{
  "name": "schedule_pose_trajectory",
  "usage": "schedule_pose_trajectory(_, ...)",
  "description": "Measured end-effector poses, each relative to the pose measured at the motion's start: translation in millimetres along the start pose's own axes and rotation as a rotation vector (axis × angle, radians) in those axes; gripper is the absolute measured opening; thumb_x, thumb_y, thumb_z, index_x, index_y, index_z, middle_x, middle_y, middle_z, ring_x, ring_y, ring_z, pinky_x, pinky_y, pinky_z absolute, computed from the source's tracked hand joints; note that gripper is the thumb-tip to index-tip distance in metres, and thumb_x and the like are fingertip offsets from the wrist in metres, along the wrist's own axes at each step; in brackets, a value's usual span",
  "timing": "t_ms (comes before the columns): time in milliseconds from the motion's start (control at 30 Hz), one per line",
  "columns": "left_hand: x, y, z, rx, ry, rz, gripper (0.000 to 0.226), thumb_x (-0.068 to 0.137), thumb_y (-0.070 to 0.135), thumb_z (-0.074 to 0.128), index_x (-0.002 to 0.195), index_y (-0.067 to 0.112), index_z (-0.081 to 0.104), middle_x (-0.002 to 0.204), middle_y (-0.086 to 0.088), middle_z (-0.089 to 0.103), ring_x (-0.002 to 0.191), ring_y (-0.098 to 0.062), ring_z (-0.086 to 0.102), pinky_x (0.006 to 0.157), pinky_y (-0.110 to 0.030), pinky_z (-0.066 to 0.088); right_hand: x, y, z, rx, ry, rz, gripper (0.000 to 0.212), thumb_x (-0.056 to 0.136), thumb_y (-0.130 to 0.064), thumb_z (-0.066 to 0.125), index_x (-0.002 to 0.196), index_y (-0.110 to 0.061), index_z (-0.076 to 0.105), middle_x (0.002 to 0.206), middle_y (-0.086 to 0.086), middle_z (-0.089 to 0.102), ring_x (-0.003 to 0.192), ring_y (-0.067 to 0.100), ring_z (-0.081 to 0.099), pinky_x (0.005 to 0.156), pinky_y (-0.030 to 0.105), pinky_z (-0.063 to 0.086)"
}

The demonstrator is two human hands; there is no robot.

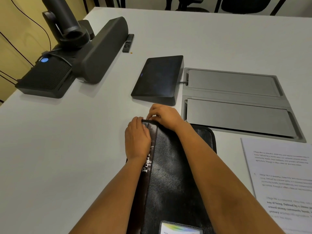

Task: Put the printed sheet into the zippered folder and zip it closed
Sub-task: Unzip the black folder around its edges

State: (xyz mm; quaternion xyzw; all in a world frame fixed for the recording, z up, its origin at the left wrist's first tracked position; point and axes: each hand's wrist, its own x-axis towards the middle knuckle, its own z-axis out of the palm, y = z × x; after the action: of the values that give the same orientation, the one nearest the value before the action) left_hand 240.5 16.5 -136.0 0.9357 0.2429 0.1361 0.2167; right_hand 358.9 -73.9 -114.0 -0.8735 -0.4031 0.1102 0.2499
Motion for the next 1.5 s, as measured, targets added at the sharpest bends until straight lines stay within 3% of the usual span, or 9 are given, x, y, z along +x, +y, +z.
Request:
schedule_pose_trajectory(433, 5, -8, 6, 0.146, -0.013, 0.026, 0.03, 0.098, 0.031, 0.035, 0.122, 0.022, 0.051, 0.129, -0.004, 0.053, 0.114, -0.025, 0.049, 0.101, -0.039, 0.036, 0, 6, 7, 0.075, 0.036, 0.048, 0.017, 0.089, -0.022, 0.058, 0.098, -0.027, 0.071, 0.1, -0.003, 0.063, 0.092, 0.013, 0.055, 0.068, 0.026, 0.037)
schedule_pose_trajectory(733, 11, -8, 10, 0.092, -0.012, -0.028, 0.022, 0.098, 0.035, 0.036, 0.112, 0.025, 0.051, 0.123, 0.0, 0.054, 0.113, -0.023, 0.046, 0.101, -0.039, 0.031, -28, 41, -19, 0.021, -0.003, 0.141, 0.011, 0.086, -0.03, 0.062, 0.092, -0.033, 0.071, 0.103, -0.01, 0.063, 0.094, 0.009, 0.056, 0.076, 0.032, 0.049)
schedule_pose_trajectory(900, 7, -2, 6, 0.185, 0.039, 0.092, 0.024, 0.097, 0.022, 0.039, 0.116, 0.021, 0.054, 0.126, -0.003, 0.054, 0.118, -0.024, 0.047, 0.108, -0.04, 0.026, -40, 39, -17, 0.046, 0.04, 0.181, 0.012, 0.087, -0.03, 0.061, 0.094, -0.032, 0.071, 0.106, -0.008, 0.063, 0.097, 0.011, 0.057, 0.079, 0.032, 0.048)
schedule_pose_trajectory(967, 10, 5, 3, 0.148, -0.021, 0.248, 0.027, 0.096, 0.019, 0.042, 0.118, 0.019, 0.057, 0.126, -0.003, 0.056, 0.12, -0.023, 0.048, 0.111, -0.038, 0.023, -40, 35, -17, 0.024, 0.041, 0.188, 0.013, 0.088, -0.029, 0.06, 0.095, -0.031, 0.07, 0.108, -0.006, 0.063, 0.098, 0.013, 0.057, 0.08, 0.033, 0.048)
schedule_pose_trajectory(1067, 14, 19, 5, 0.072, -0.157, 0.411, 0.03, 0.098, 0.03, 0.043, 0.117, 0.015, 0.059, 0.117, -0.002, 0.06, 0.112, -0.018, 0.053, 0.104, -0.031, 0.033, -39, 32, -19, -0.018, 0.052, 0.185, 0.014, 0.089, -0.027, 0.058, 0.097, -0.029, 0.07, 0.111, -0.005, 0.063, 0.1, 0.015, 0.057, 0.079, 0.032, 0.047)
schedule_pose_trajectory(1233, 10, 22, 12, -0.044, -0.139, 0.327, 0.026, 0.095, 0.032, 0.048, 0.109, 0.013, 0.06, 0.109, -0.003, 0.059, 0.103, -0.016, 0.05, 0.092, -0.024, 0.037, -55, 43, -28, -0.056, 0.08, 0.213, 0.014, 0.088, -0.029, 0.058, 0.093, -0.032, 0.071, 0.109, -0.011, 0.063, 0.1, 0.013, 0.058, 0.07, 0.026, 0.038)
schedule_pose_trajectory(1500, 8, 28, 16, 0.159, -0.093, 0.355, 0.026, 0.1, 0.027, 0.038, 0.109, 0.013, 0.057, 0.11, -0.005, 0.058, 0.102, -0.02, 0.05, 0.096, -0.031, 0.035, -114, 87, -47, 0.067, 0.202, 0.376, 0.013, 0.086, -0.03, 0.061, 0.09, -0.033, 0.073, 0.102, -0.009, 0.064, 0.091, 0.009, 0.056, 0.067, 0.025, 0.036)
